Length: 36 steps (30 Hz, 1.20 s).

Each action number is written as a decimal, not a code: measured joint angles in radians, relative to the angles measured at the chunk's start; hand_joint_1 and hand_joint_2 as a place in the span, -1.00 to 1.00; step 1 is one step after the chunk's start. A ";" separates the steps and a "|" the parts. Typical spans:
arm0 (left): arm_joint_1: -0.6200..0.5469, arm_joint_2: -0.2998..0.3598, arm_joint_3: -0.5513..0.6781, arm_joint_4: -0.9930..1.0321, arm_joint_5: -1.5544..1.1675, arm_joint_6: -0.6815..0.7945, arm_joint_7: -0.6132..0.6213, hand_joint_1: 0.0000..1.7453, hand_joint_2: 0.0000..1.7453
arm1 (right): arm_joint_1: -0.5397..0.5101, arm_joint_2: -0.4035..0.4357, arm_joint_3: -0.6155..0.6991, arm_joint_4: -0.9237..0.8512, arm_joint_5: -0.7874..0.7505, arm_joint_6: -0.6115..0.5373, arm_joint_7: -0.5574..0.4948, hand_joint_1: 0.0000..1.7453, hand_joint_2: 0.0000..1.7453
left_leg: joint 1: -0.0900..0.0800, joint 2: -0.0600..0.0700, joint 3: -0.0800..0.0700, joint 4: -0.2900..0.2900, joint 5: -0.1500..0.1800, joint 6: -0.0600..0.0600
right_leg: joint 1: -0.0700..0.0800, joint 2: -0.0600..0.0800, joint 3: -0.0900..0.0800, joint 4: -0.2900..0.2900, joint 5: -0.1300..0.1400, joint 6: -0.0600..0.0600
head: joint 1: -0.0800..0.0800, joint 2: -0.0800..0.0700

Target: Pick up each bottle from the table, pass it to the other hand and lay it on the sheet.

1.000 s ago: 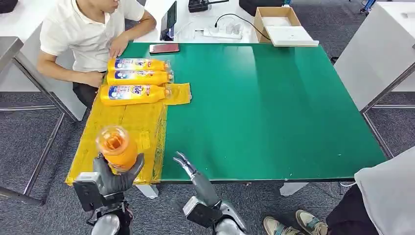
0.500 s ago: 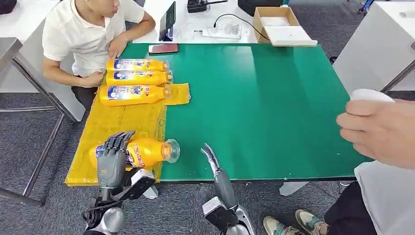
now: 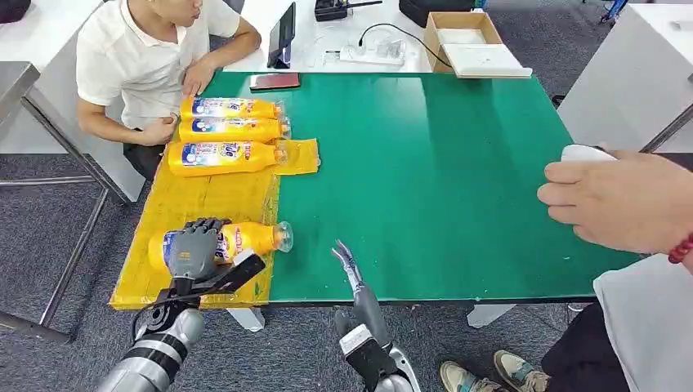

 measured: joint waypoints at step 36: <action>0.207 -0.066 -0.091 -0.409 0.909 -0.379 -0.350 -1.00 1.00 | -0.004 0.008 -0.032 0.090 -0.151 0.082 -0.051 -1.00 -1.00 | -0.001 -0.008 0.001 0.000 0.002 0.001 | -0.001 -0.009 0.002 0.001 -0.002 -0.002 | 0.000 0.000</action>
